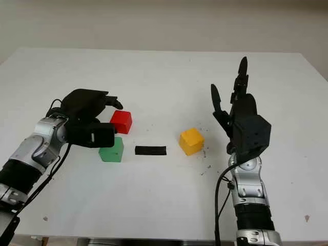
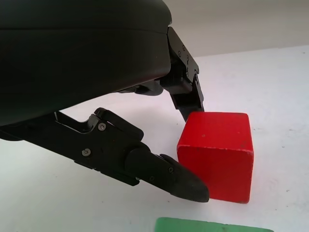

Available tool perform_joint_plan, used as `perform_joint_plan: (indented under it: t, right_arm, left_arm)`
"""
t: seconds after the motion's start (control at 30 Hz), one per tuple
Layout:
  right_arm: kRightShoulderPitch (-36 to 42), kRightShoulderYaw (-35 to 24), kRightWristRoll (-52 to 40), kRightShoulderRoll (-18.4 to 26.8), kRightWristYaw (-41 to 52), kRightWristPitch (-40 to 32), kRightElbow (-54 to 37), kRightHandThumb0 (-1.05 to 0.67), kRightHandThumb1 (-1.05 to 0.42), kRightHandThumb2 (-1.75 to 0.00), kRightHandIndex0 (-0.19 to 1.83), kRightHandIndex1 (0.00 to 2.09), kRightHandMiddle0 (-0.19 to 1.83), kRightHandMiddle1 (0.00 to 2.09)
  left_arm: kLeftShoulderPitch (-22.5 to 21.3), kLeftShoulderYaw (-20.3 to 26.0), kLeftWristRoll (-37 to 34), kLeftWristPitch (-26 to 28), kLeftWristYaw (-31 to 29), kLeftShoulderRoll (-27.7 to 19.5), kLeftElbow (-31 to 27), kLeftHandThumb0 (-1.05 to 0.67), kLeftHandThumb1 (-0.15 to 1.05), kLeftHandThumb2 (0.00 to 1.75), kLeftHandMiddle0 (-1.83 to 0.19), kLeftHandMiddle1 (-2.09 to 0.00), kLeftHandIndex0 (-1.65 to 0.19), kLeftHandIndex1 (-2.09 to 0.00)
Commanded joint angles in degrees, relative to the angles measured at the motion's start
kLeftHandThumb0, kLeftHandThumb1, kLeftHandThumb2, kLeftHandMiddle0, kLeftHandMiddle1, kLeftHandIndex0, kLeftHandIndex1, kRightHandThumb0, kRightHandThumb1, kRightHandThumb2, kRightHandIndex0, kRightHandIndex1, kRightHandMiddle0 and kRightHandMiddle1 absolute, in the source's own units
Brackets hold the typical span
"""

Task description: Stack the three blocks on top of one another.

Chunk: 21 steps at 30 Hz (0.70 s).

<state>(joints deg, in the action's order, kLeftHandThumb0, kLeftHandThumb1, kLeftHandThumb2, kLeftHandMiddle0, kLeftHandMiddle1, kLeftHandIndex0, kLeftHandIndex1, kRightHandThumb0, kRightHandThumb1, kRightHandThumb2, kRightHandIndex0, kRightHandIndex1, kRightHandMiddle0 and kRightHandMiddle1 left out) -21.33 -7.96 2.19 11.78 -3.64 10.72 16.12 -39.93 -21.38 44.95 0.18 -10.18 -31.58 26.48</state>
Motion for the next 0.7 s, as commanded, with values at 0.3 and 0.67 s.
perform_joint_plan:
  t: [0.3,0.67]
  right_arm:
    - [0.9,-0.3,-0.5,-0.4,-0.1,-0.4,-1.9,-0.62,-1.05,-0.45,-0.19,0.02,-0.15,0.05]
    - [1.0,-0.2,-0.6,-0.3,0.2,-0.7,-2.1,-0.62,-1.05,-0.44,-0.19,0.02,-0.16,0.05]
  left_arm:
    - [-0.8,2.5,-8.2,-1.6,-4.3,1.0,2.8,-0.48,0.96,0.06,-0.42,-0.06,-0.46,-1.04]
    - [-0.6,6.7,-19.8,-2.7,-11.0,1.7,2.8,-0.39,1.04,0.06,-0.41,-0.07,-0.34,-1.22]
